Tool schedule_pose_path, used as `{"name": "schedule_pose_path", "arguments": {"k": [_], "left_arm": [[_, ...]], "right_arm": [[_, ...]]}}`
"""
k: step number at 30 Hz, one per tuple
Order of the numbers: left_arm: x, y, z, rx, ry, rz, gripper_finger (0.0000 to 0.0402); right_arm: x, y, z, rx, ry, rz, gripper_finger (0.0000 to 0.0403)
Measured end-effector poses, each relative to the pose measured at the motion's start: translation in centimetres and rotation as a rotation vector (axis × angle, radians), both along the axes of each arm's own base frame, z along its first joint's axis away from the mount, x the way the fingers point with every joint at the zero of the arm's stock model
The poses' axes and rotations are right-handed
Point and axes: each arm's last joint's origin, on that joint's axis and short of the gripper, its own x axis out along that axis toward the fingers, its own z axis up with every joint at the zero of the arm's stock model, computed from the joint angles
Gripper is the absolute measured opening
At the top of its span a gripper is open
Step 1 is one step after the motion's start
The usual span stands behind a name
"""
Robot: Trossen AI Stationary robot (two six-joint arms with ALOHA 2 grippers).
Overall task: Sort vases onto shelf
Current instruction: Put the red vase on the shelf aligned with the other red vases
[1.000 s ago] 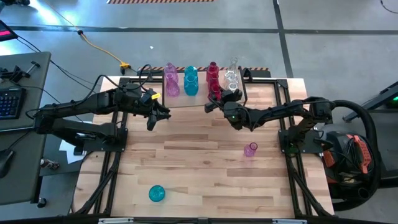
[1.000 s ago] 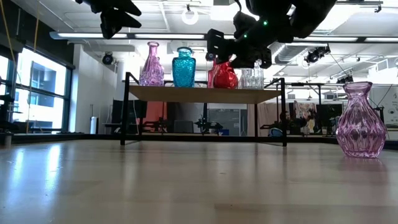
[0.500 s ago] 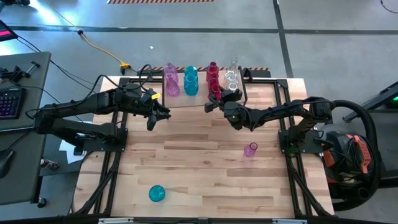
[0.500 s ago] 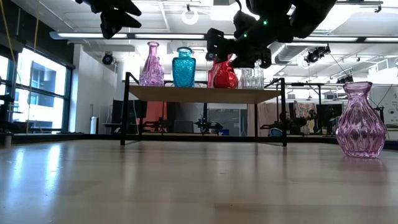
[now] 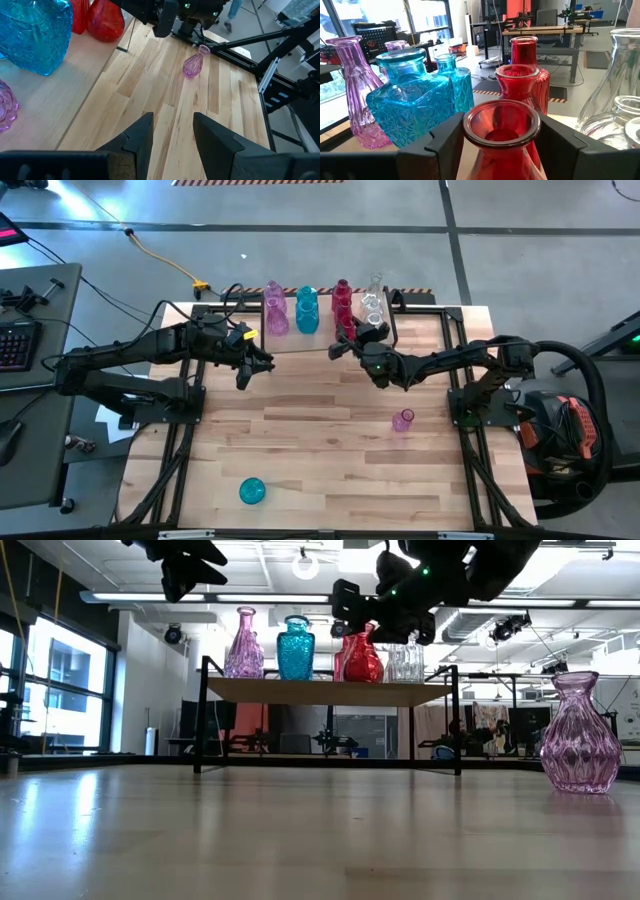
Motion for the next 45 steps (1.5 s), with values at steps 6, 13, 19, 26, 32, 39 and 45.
{"name": "schedule_pose_path", "arguments": {"k": [6, 13, 19, 26, 32, 39, 45], "left_arm": [[0.00, 0.00, 0.00, 0.000, 0.000, 0.000, 0.0131], [0.00, 0.00, 0.00, 0.000, 0.000, 0.000, 0.0131], [0.00, 0.01, 0.00, 0.000, 0.000, 0.000, 0.0131], [0.00, 0.00, 0.00, 0.000, 0.000, 0.000, 0.0131], [0.00, 0.00, 0.00, 0.000, 0.000, 0.000, 0.0131], [0.00, 0.00, 0.00, 0.000, 0.000, 0.000, 0.0131], [0.00, 0.00, 0.00, 0.000, 0.000, 0.000, 0.0131]], "right_arm": [[0.00, 0.00, 0.06, -0.001, -0.007, 0.000, 0.0207], [0.02, 0.00, 0.35, -0.003, -0.040, 0.001, 0.0207], [0.03, 0.00, 0.56, -0.005, -0.065, 0.002, 0.0207], [0.04, 0.00, 0.63, -0.006, -0.074, 0.005, 0.0207], [0.05, 0.01, 0.63, -0.001, -0.082, 0.009, 0.0207], [0.09, -0.07, 0.63, 0.009, -0.099, 0.026, 0.0207], [0.08, -0.30, 0.64, 0.001, -0.085, 0.031, 0.0207]]}}
